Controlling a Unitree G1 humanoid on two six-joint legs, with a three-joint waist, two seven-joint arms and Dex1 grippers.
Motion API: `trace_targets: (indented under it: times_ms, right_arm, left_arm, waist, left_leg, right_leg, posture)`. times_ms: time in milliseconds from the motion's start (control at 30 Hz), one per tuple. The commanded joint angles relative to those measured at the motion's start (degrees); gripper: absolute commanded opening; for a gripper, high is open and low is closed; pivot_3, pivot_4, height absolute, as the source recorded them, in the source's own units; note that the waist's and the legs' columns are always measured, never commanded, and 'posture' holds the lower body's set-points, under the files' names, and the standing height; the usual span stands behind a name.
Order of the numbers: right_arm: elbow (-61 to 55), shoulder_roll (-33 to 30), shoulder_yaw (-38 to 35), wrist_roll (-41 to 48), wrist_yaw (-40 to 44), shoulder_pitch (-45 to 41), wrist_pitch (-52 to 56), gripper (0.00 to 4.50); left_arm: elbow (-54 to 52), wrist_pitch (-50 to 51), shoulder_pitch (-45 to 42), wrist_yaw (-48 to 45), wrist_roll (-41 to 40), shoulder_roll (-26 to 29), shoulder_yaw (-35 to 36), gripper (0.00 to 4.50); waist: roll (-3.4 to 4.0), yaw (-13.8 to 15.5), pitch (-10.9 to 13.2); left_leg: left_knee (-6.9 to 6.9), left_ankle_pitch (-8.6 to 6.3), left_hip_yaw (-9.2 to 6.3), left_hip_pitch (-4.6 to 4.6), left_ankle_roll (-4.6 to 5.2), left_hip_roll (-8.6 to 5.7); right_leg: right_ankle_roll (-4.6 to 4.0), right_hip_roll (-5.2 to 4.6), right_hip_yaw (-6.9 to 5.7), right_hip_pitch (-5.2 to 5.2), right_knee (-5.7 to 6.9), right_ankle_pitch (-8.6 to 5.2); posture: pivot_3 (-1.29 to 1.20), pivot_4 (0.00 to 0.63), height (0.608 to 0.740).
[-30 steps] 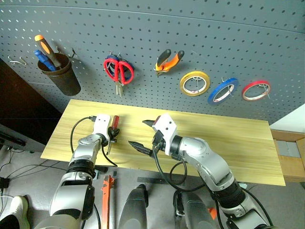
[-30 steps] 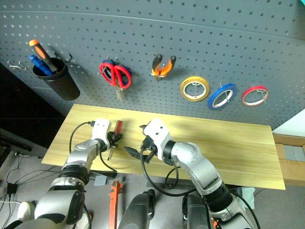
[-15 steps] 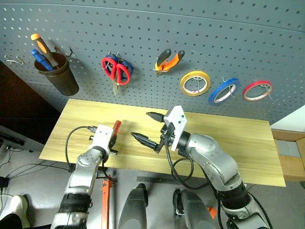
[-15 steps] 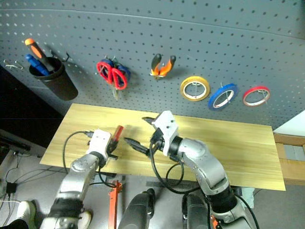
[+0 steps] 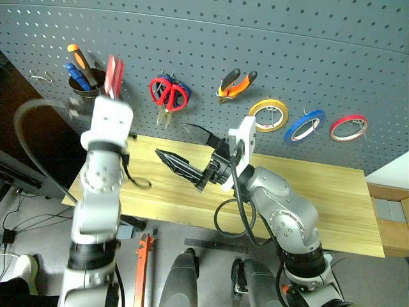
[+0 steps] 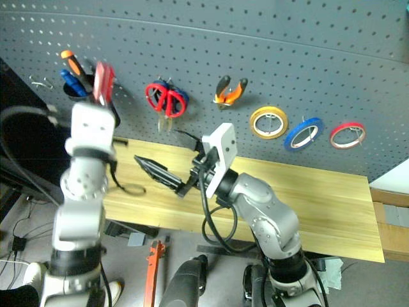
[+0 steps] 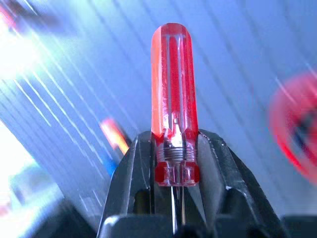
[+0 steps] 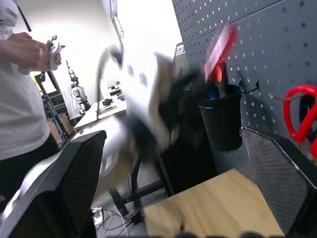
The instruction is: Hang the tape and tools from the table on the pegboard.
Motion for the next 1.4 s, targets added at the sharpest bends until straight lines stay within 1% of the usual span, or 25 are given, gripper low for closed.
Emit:
trace_targets:
  times_ms: [33,167,367,533,633,767,833,900,1033,1100,1167,1233,1333,1400]
  right_arm:
    - [0.64,0.65,-0.97,-0.09,0.40,-2.14,-3.10,4.50]
    - [2.47,-0.14,-2.15,-0.48,0.53,-3.64,-5.45,4.50]
    - [4.12,0.22,-2.31,-1.13,0.28,-7.35,-6.94,4.50]
    - [7.00,1.58,-2.42,-2.06,0.09,-10.46,-8.86,4.50]
    - [7.97,1.69,-2.39,-2.38,0.24,-10.74,-9.63,4.50]
    - [7.83,1.39,-2.13,-2.47,0.09,-10.09,-9.76,4.50]
    - [7.57,1.14,-1.89,-2.76,-0.04,-9.47,-9.70,4.50]
    - [7.33,0.84,-1.89,-2.90,-0.13,-9.18,-9.57,4.50]
    - [7.16,0.28,-1.98,-3.13,-0.12,-8.92,-9.57,4.50]
    - [7.22,0.13,-2.00,-3.22,0.00,-8.85,-9.66,4.50]
    - [7.37,-0.04,-2.05,-3.51,0.14,-8.70,-9.87,4.50]
    - [7.48,-0.26,-2.05,-3.82,0.28,-8.45,-10.11,4.50]
    - [7.43,-0.69,-2.05,-3.92,0.51,-7.96,-10.21,4.50]
    - [7.44,-1.02,-1.95,-3.97,0.83,-7.70,-10.24,4.50]
  left_arm:
    - [10.33,-5.99,-6.40,3.30,-0.52,2.85,3.19,0.84]
    - [26.58,-13.52,-15.11,4.78,-2.09,5.54,3.64,0.84]
    - [42.98,-23.25,-24.11,3.93,-3.73,6.69,1.75,0.84]
    - [54.28,-29.55,-31.67,4.02,-3.45,7.27,0.02,0.84]
    - [60.10,-32.51,-34.59,4.41,-3.41,7.98,-0.59,0.84]
    - [65.28,-35.19,-35.97,4.69,-3.42,8.39,-1.23,0.84]
    - [66.31,-35.55,-34.83,4.60,-3.98,8.15,-1.06,0.84]
    - [65.89,-35.33,-33.30,4.46,-4.68,7.77,-0.76,0.84]
    - [61.66,-32.43,-28.40,3.92,-6.84,6.66,0.34,0.84]
    - [56.05,-29.24,-23.44,3.63,-8.64,5.52,1.46,0.84]
    - [45.98,-23.85,-16.16,3.86,-10.54,3.80,2.93,0.84]
    - [37.30,-18.68,-10.99,3.93,-11.39,2.45,3.77,0.84]
    - [28.16,-12.39,-6.39,4.24,-11.79,1.16,4.53,0.84]
    - [24.85,-9.36,-5.00,4.45,-11.99,0.57,4.88,0.84]
  waist:
    - [-0.02,-0.08,-0.05]
    - [-0.04,-0.13,-0.06]
    - [-0.04,-0.19,-0.06]
    - [-0.06,-0.21,-0.07]
    - [-0.08,-0.24,-0.08]
    - [-0.08,-0.30,-0.08]
    - [-0.08,-0.30,-0.08]
    - [-0.08,-0.32,-0.08]
    - [-0.08,-0.55,-0.09]
    - [-0.10,-0.81,-0.10]
    - [-0.11,-1.31,-0.17]
    - [-0.12,-1.72,-0.27]
    - [-0.16,-1.85,-0.31]
    - [-0.16,-1.81,-0.38]
  left_leg:
    - [0.00,-0.01,0.01,0.00,0.00,-0.01]
    - [-0.05,0.11,-0.06,-0.04,-0.22,0.03]
    - [0.01,0.12,-0.01,-0.06,-0.24,0.00]
    - [0.09,0.15,0.03,-0.07,-0.27,0.00]
    - [0.10,0.18,0.06,-0.07,-0.32,0.00]
    - [0.12,0.18,0.12,-0.07,-0.32,-0.01]
    - [0.13,0.18,0.11,-0.07,-0.33,0.00]
    - [0.15,0.18,0.10,-0.09,-0.33,0.00]
    - [0.19,0.18,0.10,-0.08,-0.33,0.01]
    - [0.21,0.19,0.08,-0.09,-0.33,0.02]
    - [0.21,0.19,0.02,-0.08,-0.33,0.03]
    - [0.21,0.19,-0.03,-0.02,-0.34,0.02]
    - [0.23,0.20,-0.08,0.02,-0.35,0.06]
    - [0.23,0.22,-0.08,0.08,-0.38,0.07]
  right_leg:
    - [-0.22,-0.02,-0.01,0.00,0.03,0.13]
    - [-0.27,0.05,-0.15,-0.06,0.07,0.15]
    - [-0.28,0.02,-0.17,-0.05,0.09,0.15]
    - [-0.29,0.04,-0.29,-0.04,0.18,0.16]
    - [-0.29,0.05,-0.40,-0.01,0.19,0.16]
    - [-0.30,0.05,-0.44,-0.02,0.19,0.17]
    - [-0.30,0.05,-0.48,-0.02,0.20,0.17]
    - [-0.30,0.05,-0.50,-0.01,0.21,0.17]
    - [-0.30,0.04,-0.47,-0.01,0.24,0.17]
    - [-0.31,0.04,-0.46,-0.01,0.26,0.17]
    - [-0.31,0.03,-0.33,0.00,0.28,0.17]
    - [-0.31,0.00,-0.18,0.01,0.31,0.18]
    - [-0.35,0.02,-0.13,-0.01,0.46,0.19]
    - [-0.35,0.04,-0.12,-0.02,0.59,0.19]
  posture:
    - [0.17,0.163,0.740]
    - [0.16,0.171,0.740]
    - [0.15,0.185,0.740]
    - [0.15,0.179,0.740]
    - [0.15,0.179,0.740]
    - [0.15,0.184,0.740]
    - [0.15,0.184,0.740]
    - [0.14,0.187,0.740]
    - [0.14,0.188,0.740]
    - [0.14,0.187,0.740]
    - [0.15,0.186,0.740]
    - [0.15,0.185,0.740]
    - [0.16,0.185,0.740]
    - [0.17,0.187,0.740]
